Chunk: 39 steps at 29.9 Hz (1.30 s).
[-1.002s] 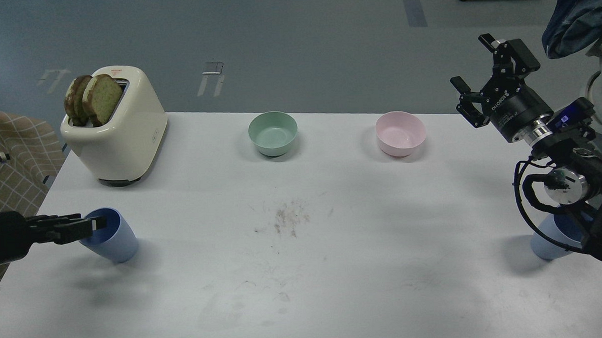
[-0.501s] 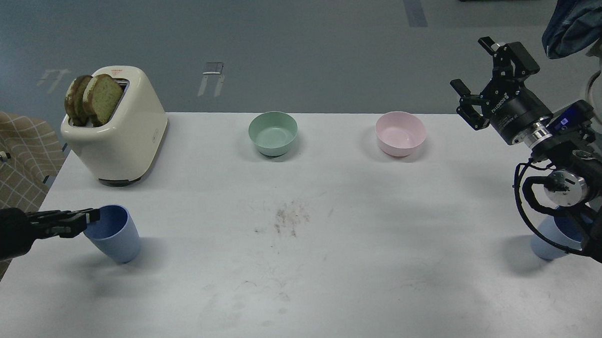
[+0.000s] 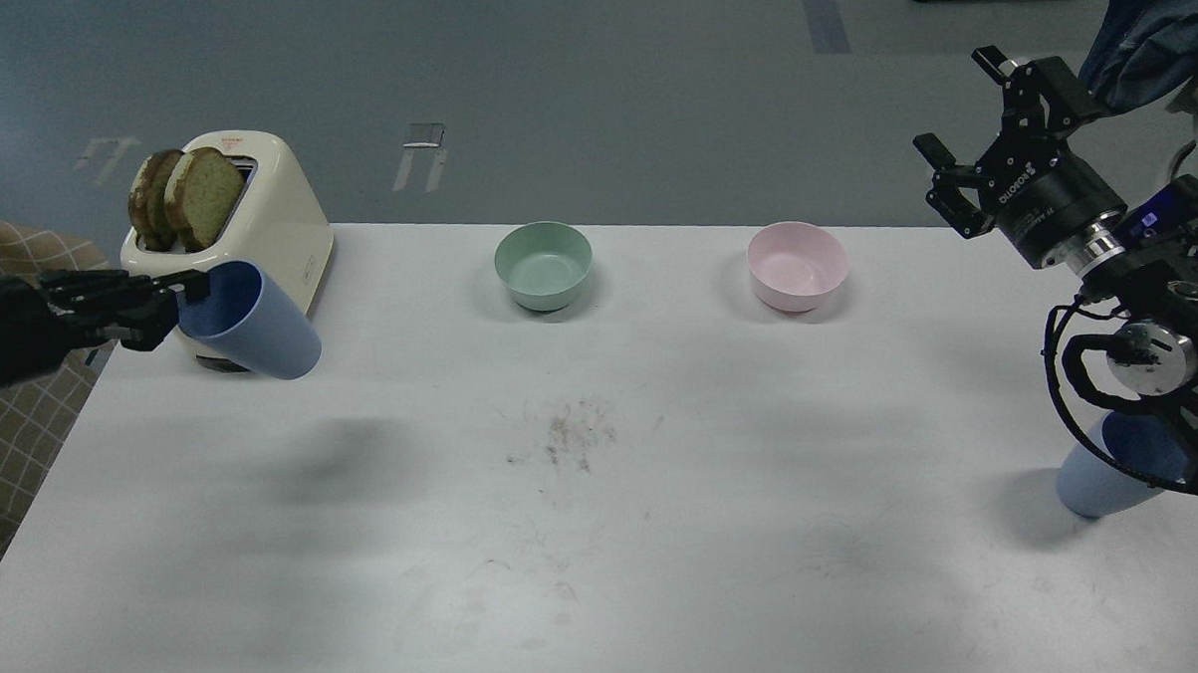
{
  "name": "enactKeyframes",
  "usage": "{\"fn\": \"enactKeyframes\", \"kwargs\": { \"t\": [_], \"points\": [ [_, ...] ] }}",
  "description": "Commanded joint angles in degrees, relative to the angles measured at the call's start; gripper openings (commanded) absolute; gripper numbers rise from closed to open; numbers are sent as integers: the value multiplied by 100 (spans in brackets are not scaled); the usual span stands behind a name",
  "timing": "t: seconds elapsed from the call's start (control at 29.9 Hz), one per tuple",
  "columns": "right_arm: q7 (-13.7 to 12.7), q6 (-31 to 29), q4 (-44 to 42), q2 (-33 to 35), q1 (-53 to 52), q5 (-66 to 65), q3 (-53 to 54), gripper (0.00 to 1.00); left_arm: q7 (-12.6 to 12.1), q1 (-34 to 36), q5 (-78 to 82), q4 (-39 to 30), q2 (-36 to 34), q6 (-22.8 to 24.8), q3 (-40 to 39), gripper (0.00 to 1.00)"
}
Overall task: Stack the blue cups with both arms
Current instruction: 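Lift the blue cup with the left gripper and carry it toward table center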
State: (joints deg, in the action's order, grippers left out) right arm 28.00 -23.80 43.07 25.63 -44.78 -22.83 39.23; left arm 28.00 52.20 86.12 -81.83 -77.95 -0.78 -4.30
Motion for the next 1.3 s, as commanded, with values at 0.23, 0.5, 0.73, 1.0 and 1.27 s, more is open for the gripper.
{"fn": "enactKeyframes", "kwargs": {
  "t": [0.23,0.5,0.73,1.0,1.27],
  "points": [
    [0,68,193,556,-732,7,-21,100,0,1652,528,-369,859,420,9,0],
    [0,86,219,847,-1612,16,-275,100,0,2128,617,-211,2256,834,44,0],
    [0,226,228,943,-2412,24,-908,100,0,2084,1329,246,3576,939,61,0],
    [0,288,228,917,-2694,24,-1093,100,0,2119,2093,1317,4989,1009,271,0],
    [0,323,272,900,-2676,24,-1233,100,0,2233,2146,2047,5852,1010,790,0]
  ]
}}
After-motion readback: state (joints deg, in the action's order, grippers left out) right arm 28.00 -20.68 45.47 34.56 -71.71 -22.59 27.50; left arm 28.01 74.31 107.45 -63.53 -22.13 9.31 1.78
